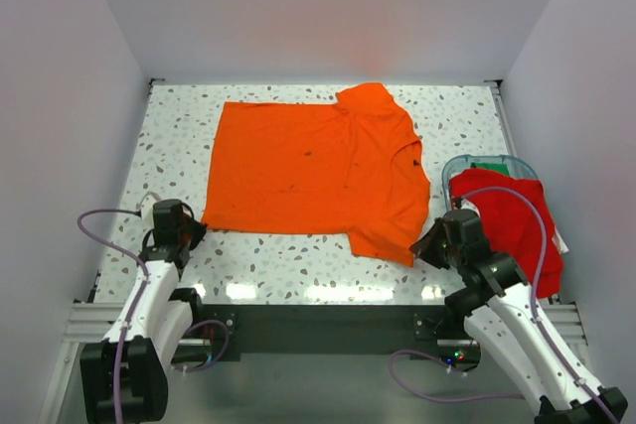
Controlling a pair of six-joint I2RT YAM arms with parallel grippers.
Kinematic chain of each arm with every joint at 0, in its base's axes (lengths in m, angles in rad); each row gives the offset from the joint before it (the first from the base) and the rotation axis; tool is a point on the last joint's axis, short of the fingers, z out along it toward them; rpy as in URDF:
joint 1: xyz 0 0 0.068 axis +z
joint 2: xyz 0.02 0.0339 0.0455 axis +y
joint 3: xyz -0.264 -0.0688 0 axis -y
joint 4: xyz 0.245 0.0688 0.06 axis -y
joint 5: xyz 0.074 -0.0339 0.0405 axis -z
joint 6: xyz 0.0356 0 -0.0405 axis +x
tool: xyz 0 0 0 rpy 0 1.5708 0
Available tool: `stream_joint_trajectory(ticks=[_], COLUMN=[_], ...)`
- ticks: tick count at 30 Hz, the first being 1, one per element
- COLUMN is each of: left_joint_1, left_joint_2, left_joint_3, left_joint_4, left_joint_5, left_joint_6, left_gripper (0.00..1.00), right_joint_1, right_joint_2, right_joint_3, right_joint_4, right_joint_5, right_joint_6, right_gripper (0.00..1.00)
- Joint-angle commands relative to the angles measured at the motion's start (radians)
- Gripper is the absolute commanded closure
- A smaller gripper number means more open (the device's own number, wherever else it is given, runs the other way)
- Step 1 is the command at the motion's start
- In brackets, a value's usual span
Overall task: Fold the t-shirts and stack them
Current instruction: Fold the tshirt
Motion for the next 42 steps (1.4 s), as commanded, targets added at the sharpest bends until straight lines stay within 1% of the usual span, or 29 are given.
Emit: stream_joint_trajectory(ticks=[1, 2, 4, 6, 7, 9, 10, 11, 13, 14, 17, 20, 23, 24, 29, 34, 38, 42], left_joint_1=[-0.002, -0.003, -0.003, -0.002, -0.005, -0.005, -0.005, -0.005, -0.008, -0.009, -0.014, -0.014, -0.018, -0.023, -0.049, -0.061, -0.061, -0.061], left_joint_2=[-0.01, 0.01, 0.067, 0.116, 0.168, 0.22, 0.269, 0.294, 0.363, 0.387, 0.479, 0.562, 0.642, 0.659, 0.772, 0.854, 0.877, 0.892], left_joint_3=[0.056, 0.065, 0.102, 0.148, 0.164, 0.214, 0.231, 0.249, 0.3, 0.319, 0.395, 0.49, 0.55, 0.591, 0.706, 0.756, 0.779, 0.79], left_joint_4=[-0.012, 0.003, 0.023, 0.048, 0.056, 0.076, 0.08, 0.094, 0.102, 0.111, 0.114, 0.112, 0.1, 0.099, 0.077, 0.071, 0.07, 0.068], left_joint_5=[-0.015, -0.009, 0.016, 0.03, 0.034, 0.041, 0.044, 0.045, 0.044, 0.044, 0.041, 0.044, 0.042, 0.044, 0.03, 0.027, 0.018, 0.021], left_joint_6=[-0.003, -0.004, 0.002, 0.002, 0.005, 0.011, 0.011, 0.011, 0.013, 0.013, 0.016, 0.017, 0.014, 0.011, -0.006, -0.021, -0.02, -0.018], left_gripper=[1.0, 1.0, 1.0, 1.0, 1.0, 1.0, 1.0, 1.0, 1.0, 1.0, 1.0, 1.0, 1.0, 1.0, 1.0, 1.0, 1.0, 1.0], right_joint_1=[0.002, 0.002, 0.002, 0.002, 0.0, 0.0, 0.0, -0.001, 0.0, 0.0, 0.0, -0.012, -0.029, -0.042, -0.09, -0.121, -0.167, -0.184], right_joint_2=[0.024, 0.049, 0.148, 0.223, 0.315, 0.409, 0.491, 0.539, 0.613, 0.688, 0.809, 0.9, 0.952, 0.974, 1.029, 1.083, 1.098, 1.097], right_joint_3=[0.066, 0.089, 0.142, 0.182, 0.23, 0.282, 0.338, 0.365, 0.441, 0.463, 0.56, 0.633, 0.687, 0.696, 0.755, 0.804, 0.808, 0.819], right_joint_4=[-0.05, -0.027, 0.015, 0.044, 0.076, 0.098, 0.116, 0.128, 0.159, 0.171, 0.188, 0.204, 0.214, 0.217, 0.236, 0.245, 0.262, 0.273], right_joint_5=[-0.017, -0.007, 0.007, 0.056, 0.062, 0.107, 0.118, 0.127, 0.132, 0.133, 0.133, 0.128, 0.11, 0.105, 0.055, 0.024, -0.028, -0.028], right_joint_6=[-0.022, -0.045, -0.076, -0.116, -0.131, -0.163, -0.171, -0.186, -0.196, -0.202, -0.209, -0.209, -0.211, -0.211, -0.214, -0.219, -0.212, -0.214], right_gripper=[1.0, 1.0, 1.0, 1.0, 1.0, 1.0, 1.0, 1.0, 1.0, 1.0, 1.0, 1.0, 1.0, 1.0, 1.0, 1.0, 1.0, 1.0])
